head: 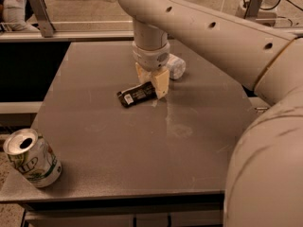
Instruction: Move rxbar chocolate near 7up can
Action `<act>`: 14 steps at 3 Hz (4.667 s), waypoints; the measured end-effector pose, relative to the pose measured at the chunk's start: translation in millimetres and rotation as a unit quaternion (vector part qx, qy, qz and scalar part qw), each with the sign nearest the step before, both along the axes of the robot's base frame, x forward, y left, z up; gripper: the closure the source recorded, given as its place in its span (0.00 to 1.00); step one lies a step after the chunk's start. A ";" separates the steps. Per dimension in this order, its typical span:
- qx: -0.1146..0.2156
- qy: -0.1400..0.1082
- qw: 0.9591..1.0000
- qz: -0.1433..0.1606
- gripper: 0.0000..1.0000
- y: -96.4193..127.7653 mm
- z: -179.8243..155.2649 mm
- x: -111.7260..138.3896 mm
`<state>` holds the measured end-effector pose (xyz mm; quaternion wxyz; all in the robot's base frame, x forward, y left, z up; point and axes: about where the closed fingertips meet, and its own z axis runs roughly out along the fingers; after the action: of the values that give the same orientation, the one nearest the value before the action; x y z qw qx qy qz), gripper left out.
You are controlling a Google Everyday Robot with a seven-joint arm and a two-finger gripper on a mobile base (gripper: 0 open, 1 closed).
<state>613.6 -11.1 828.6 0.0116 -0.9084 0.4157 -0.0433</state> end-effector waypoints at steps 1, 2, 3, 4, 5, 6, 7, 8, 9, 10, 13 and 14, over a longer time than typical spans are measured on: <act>0.000 0.000 1.000 0.000 0.88 0.0 3.6 -0.1; 0.034 0.006 0.999 -0.005 1.00 -5.2 24.6 -15.4; 0.081 0.007 0.997 0.002 1.00 -8.9 57.8 -36.2; 0.109 0.009 0.994 0.012 1.00 -8.7 83.3 -61.9; 0.107 -0.030 0.994 0.013 1.00 -4.6 103.6 -87.3; 0.107 -0.030 0.994 0.013 1.00 -4.5 103.6 -87.3; 0.114 -0.020 0.992 0.055 1.00 18.0 103.4 -90.3; 0.121 -0.003 0.985 0.127 1.00 60.7 103.5 -103.6; 0.114 0.015 0.976 0.185 1.00 99.9 99.0 -118.4; 0.096 0.037 0.968 0.228 1.00 135.3 82.1 -127.4; 0.068 0.056 0.957 0.278 1.00 172.1 37.7 -131.6; 0.060 0.058 0.955 0.285 1.00 176.8 25.0 -137.3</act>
Offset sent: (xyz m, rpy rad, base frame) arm -0.0490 -0.0195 0.0662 0.1714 0.0546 -0.0285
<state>476.3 165.7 853.6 0.0543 -0.9877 0.1411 0.0394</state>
